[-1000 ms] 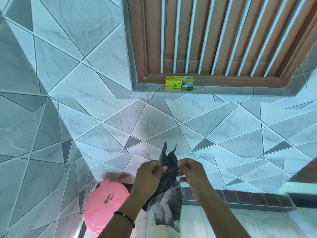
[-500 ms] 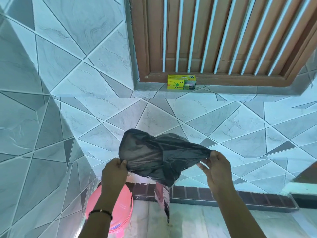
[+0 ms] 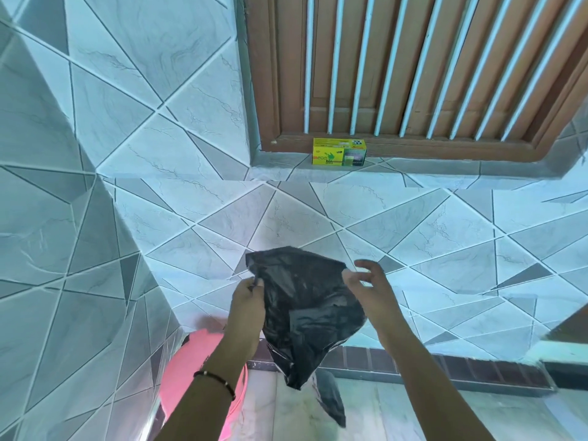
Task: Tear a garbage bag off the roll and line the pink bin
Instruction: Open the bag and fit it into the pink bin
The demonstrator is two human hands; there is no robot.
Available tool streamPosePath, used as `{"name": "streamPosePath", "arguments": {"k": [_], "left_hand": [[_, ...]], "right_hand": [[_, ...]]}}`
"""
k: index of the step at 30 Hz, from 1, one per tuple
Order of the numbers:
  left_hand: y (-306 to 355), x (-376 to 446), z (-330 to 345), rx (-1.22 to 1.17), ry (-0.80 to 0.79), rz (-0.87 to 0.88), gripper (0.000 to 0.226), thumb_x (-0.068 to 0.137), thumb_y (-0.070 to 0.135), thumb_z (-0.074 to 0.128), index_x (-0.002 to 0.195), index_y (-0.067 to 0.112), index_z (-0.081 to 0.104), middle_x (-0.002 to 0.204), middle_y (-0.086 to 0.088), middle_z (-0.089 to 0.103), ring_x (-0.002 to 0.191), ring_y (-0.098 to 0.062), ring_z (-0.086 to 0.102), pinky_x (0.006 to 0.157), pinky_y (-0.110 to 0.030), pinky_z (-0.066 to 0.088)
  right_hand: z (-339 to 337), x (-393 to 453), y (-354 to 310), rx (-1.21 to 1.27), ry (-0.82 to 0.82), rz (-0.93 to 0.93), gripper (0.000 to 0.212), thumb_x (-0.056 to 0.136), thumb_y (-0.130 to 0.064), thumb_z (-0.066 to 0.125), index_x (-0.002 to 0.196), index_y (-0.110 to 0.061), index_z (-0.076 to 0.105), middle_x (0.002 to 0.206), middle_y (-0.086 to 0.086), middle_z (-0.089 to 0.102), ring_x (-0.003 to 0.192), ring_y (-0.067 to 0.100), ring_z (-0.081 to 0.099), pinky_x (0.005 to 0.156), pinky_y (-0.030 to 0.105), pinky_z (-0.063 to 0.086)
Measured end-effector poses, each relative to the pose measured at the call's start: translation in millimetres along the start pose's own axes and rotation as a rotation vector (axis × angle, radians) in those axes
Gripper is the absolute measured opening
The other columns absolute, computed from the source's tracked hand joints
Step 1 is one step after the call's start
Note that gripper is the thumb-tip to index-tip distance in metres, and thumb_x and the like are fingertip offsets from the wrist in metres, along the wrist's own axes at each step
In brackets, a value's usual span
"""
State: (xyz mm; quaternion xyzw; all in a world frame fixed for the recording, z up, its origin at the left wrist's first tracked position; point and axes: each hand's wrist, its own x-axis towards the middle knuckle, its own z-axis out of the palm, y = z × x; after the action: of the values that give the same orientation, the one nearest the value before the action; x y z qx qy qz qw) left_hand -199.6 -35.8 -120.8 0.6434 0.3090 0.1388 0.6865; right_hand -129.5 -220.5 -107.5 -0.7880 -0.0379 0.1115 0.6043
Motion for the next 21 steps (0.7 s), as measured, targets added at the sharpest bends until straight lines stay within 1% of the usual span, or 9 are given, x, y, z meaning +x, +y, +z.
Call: {"name": "streamPosePath", "arguments": {"k": [4,6,8,10,11,13,16,18,21], "left_hand": [[10,1,1,0.102,-0.068,0.135,0.022,0.1,0.02,0.038,0.107,0.007,0.054,0.097,-0.007,0.066,0.09,-0.02,0.063,0.085,-0.037,0.052],[13,8,-6,0.151,-0.008,0.18,0.019,0.098,0.021,0.043,0.108,0.008,0.052,0.102,-0.012,0.063,0.091,-0.024,0.062,0.086,-0.039,0.051],[16,16,-18,0.179,0.122,0.199,0.013,0.096,0.019,0.047,0.105,0.01,0.045,0.096,-0.012,0.059,0.081,-0.024,0.057,0.074,-0.034,0.047],[20,23,-32,0.22,0.3,0.231,0.011,0.093,0.009,0.047,0.1,0.013,0.04,0.089,-0.012,0.055,0.075,-0.03,0.052,0.069,-0.032,0.04],[22,26,-41,0.265,0.375,0.284,0.012,0.09,0.003,0.045,0.094,0.013,0.04,0.085,-0.012,0.053,0.075,-0.032,0.05,0.069,-0.032,0.037],[23,32,-58,0.398,0.402,0.465,0.02,0.079,-0.005,0.042,0.076,0.015,0.043,0.077,-0.01,0.052,0.071,-0.032,0.047,0.067,-0.031,0.034],[20,37,-76,0.744,0.235,0.637,0.025,0.073,0.004,0.047,0.06,0.024,0.05,0.086,0.0,0.059,0.073,-0.026,0.056,0.065,-0.031,0.041],[16,40,-80,1.012,0.145,0.631,0.017,0.085,0.011,0.051,0.079,0.023,0.062,0.102,0.004,0.063,0.082,-0.026,0.063,0.07,-0.032,0.047],[6,45,-75,1.177,0.066,0.639,0.034,0.09,0.015,0.046,0.123,0.021,0.051,0.135,0.004,0.051,0.094,-0.031,0.065,0.074,-0.037,0.052]], "right_hand": [[19,7,-6,-0.33,-0.255,-0.167,0.068,0.075,-0.033,0.074,0.128,-0.041,0.032,0.109,-0.009,0.055,0.1,0.015,0.059,0.089,0.034,0.05],[27,9,-7,-0.391,-0.269,-0.209,0.061,0.078,-0.017,0.07,0.127,-0.037,0.041,0.108,0.001,0.057,0.095,0.021,0.061,0.086,0.039,0.053],[26,10,-6,-0.497,-0.256,-0.369,0.041,0.08,0.0,0.06,0.111,-0.025,0.061,0.108,0.005,0.058,0.089,0.025,0.061,0.083,0.04,0.053],[18,8,-9,-0.836,-0.279,-0.542,0.03,0.082,0.0,0.054,0.095,-0.022,0.068,0.122,0.006,0.054,0.085,0.031,0.062,0.076,0.035,0.051],[13,6,-11,-1.028,-0.295,-0.598,0.027,0.084,-0.004,0.053,0.098,-0.022,0.068,0.132,0.004,0.049,0.084,0.034,0.063,0.073,0.033,0.051],[2,5,-13,-1.26,-0.301,-0.549,0.024,0.088,-0.014,0.051,0.107,-0.02,0.065,0.137,0.003,0.043,0.083,0.035,0.064,0.074,0.033,0.053],[-21,16,-9,-1.343,-0.232,-0.338,0.027,0.091,-0.016,0.047,0.115,-0.021,0.058,0.12,0.006,0.049,0.089,0.032,0.064,0.077,0.035,0.05],[-35,29,0,-1.334,-0.164,-0.259,0.031,0.09,-0.012,0.047,0.115,-0.025,0.059,0.106,0.004,0.053,0.09,0.03,0.064,0.075,0.034,0.05],[-43,40,10,-1.307,-0.078,-0.186,0.03,0.086,-0.007,0.049,0.109,-0.021,0.062,0.094,0.003,0.058,0.089,0.028,0.065,0.069,0.031,0.048]]}}
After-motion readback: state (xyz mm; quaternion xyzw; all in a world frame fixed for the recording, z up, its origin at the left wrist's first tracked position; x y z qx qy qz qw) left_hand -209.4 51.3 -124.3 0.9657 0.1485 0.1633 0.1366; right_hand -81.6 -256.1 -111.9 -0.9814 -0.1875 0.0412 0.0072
